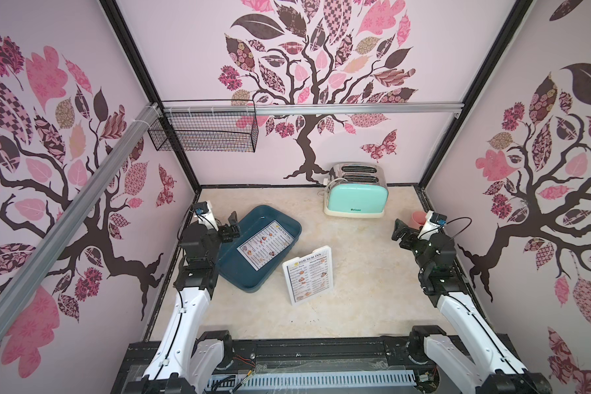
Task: Replace the menus in the menu holders
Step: Adjust the menu holder at the center of the board.
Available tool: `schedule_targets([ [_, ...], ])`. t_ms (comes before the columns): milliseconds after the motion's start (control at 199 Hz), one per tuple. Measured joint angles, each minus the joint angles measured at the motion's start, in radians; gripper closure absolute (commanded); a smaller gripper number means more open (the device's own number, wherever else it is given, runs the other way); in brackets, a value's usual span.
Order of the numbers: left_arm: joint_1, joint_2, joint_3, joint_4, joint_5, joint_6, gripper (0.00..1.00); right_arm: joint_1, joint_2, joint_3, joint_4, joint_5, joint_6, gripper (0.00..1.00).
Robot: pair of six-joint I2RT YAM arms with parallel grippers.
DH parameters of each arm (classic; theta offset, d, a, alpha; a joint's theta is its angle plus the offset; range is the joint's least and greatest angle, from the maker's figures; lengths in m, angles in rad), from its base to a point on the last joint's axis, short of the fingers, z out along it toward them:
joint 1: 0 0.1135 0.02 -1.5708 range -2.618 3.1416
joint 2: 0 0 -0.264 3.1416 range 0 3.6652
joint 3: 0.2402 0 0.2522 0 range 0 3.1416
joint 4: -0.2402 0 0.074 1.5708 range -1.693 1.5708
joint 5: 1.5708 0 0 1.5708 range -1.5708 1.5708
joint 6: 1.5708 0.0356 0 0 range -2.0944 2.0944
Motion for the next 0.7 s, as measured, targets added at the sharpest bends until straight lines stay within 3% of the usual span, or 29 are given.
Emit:
schedule_targets([
  [110,-0.044,-0.008,0.093,-0.154,0.038,-0.089,0.07,0.008,0.012,0.089,-0.217,-0.077,0.083,0.00],
  [276,-0.188,-0.077,0.131,-0.350,0.097,-0.201,0.12,0.058,0.044,0.190,-0.495,-0.158,0.175,0.00],
  [411,-0.330,-0.154,0.131,-0.483,0.100,-0.263,0.11,0.117,0.034,0.208,-0.659,-0.187,0.214,0.00],
  [521,-0.360,-0.211,0.131,-0.547,0.118,-0.278,0.12,0.163,-0.012,0.183,-0.727,-0.228,0.266,0.01],
  [702,-0.404,-0.171,0.128,-0.623,0.209,-0.286,0.12,0.380,-0.051,0.128,-0.781,-0.219,0.362,0.00],
])
